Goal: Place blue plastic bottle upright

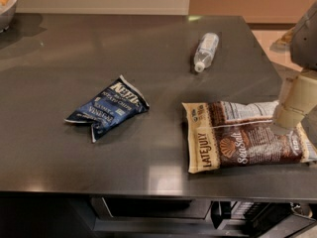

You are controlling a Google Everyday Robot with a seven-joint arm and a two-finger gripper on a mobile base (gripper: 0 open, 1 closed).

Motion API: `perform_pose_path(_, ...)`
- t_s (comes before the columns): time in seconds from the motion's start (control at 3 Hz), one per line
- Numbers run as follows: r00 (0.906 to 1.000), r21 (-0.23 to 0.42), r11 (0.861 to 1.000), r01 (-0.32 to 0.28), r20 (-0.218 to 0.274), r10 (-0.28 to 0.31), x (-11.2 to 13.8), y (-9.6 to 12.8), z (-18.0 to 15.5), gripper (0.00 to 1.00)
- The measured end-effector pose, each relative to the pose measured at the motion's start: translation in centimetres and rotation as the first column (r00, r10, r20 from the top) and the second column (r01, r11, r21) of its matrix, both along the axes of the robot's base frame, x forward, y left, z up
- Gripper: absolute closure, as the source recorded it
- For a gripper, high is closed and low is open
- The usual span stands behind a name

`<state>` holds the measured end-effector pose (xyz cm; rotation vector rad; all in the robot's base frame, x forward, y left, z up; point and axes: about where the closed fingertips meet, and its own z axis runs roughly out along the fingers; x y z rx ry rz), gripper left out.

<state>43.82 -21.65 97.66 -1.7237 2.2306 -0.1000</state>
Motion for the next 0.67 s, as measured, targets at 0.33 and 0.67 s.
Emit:
perform_pose_path(0.33,1.0000,0.000,1.000,0.000,0.000,0.000,0.0,0.0,0.0,0.00)
perform_pose_path(0.67,0.9989,-0.002,0.999,-0.046,-0.010,0.046,1.3,0.1,-0.2,0.00)
